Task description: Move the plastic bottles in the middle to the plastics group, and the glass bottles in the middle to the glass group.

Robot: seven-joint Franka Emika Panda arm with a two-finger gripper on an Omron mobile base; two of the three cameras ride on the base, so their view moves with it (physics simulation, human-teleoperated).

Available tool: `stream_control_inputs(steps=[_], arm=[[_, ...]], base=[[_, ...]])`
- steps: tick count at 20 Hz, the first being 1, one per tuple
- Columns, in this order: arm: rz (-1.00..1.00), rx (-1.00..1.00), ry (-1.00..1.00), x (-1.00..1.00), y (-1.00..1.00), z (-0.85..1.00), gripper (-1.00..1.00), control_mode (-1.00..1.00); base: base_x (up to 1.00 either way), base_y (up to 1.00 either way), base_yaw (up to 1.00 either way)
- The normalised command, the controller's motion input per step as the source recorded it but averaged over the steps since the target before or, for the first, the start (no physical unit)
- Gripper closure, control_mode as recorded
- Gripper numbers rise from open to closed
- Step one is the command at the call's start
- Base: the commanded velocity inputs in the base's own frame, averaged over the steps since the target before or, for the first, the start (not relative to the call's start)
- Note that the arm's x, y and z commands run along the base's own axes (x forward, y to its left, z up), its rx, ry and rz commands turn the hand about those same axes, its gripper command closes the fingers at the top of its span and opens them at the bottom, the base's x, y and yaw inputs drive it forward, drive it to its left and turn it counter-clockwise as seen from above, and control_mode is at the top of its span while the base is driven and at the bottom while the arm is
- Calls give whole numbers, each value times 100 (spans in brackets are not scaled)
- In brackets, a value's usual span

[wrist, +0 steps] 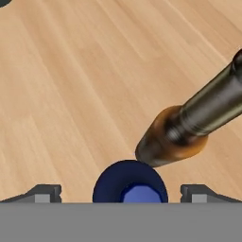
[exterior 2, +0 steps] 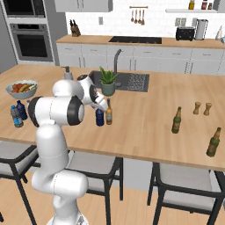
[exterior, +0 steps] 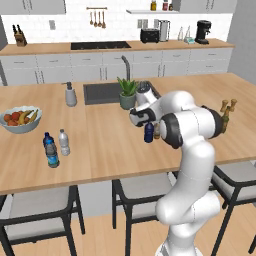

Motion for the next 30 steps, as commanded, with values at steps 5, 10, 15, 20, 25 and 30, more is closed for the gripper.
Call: stream_control_inputs(steps=[5, 10, 15, 20, 25, 30], arm=[[1, 0, -9, -1, 0, -12, -100, -100], [0, 0, 0, -3, 0, -8, -100, -100], [0, 0, 0, 0, 0, 0, 100, -100], [0, 0, 0, 0, 0, 0, 100, -100], [0, 1, -2, -8, 0, 1, 100, -100], [26, 2, -5, -35, 42, 33, 100, -100]], base=[[0, 0, 0], [0, 0, 0], [0, 0, 0], [0, 0, 0], [0, 0, 0], [0, 0, 0]])
